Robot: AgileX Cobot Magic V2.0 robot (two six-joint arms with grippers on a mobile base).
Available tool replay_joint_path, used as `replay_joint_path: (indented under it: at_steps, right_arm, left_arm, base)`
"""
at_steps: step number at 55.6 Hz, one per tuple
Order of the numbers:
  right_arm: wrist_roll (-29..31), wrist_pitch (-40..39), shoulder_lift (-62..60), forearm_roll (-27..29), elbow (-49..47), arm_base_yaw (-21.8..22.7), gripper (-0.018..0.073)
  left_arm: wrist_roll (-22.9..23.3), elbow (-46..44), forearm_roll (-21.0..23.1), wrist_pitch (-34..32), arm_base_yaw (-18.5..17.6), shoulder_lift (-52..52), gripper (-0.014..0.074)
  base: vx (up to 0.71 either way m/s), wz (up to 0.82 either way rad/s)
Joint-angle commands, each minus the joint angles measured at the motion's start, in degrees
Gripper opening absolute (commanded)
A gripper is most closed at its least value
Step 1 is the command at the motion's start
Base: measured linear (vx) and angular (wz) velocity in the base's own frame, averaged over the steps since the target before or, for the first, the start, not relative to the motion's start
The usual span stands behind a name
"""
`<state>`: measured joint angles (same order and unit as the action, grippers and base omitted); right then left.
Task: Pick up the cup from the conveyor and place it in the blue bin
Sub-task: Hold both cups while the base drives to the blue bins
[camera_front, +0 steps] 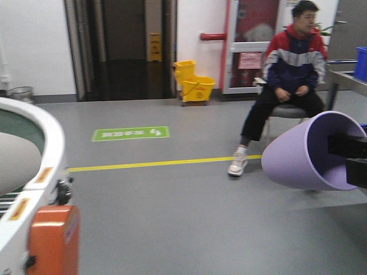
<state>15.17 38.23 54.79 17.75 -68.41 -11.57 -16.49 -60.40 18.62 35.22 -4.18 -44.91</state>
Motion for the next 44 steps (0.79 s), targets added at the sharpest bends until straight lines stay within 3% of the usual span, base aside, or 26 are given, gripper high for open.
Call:
replay_joint_path:
  at_steps: [1, 44]
  right_arm:
    - [0.2, -4.8, -0.7, 0.9, -1.7, -0.1, -0.0009]
    - [0.2, -4.8, -0.7, 0.9, -1.7, -0.1, -0.0009]
  left_arm:
    - [0.1, -1.6, 1.5, -5.3, -0.4, 0.3, 0.0]
    - [0.1, -1.6, 1.5, -5.3, -0.4, 0.3, 0.0]
  base:
    - [0.18, -0.5]
    - [0.21, -0.44]
